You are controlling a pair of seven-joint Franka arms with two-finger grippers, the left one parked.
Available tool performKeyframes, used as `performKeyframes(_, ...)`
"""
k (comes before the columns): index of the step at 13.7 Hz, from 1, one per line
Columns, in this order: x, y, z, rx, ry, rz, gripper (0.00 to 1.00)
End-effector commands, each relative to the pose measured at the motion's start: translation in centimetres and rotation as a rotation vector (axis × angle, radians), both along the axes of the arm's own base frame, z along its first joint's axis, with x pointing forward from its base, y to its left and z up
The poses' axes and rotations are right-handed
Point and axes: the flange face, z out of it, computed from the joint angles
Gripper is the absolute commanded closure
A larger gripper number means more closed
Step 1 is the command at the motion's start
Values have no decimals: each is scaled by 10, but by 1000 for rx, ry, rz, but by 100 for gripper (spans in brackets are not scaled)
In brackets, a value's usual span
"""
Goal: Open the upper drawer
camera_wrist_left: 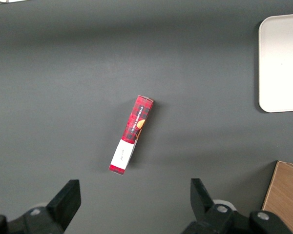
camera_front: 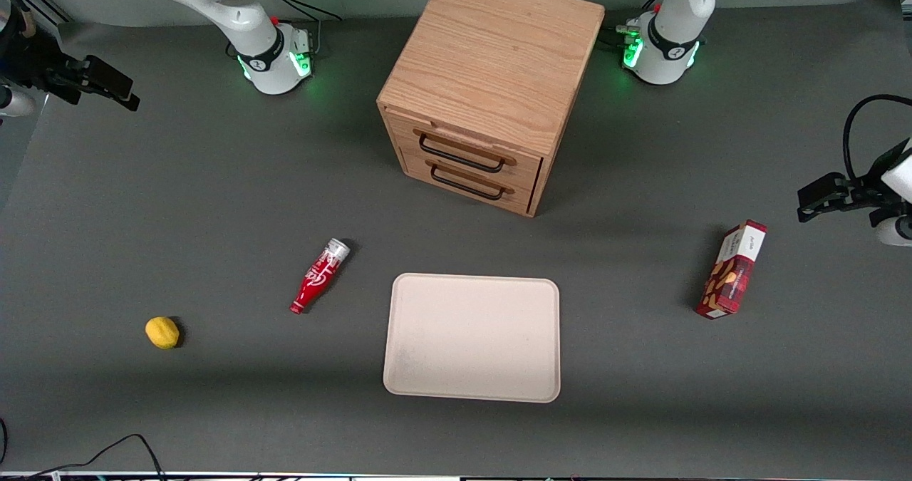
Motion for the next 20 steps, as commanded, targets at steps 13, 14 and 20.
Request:
performKeyframes(13,18,148,-6,294,69,538,0)
performKeyframes(14,23,155,-11,352,66,611,0)
performKeyframes(20,73,233,-58,544,81,862,0)
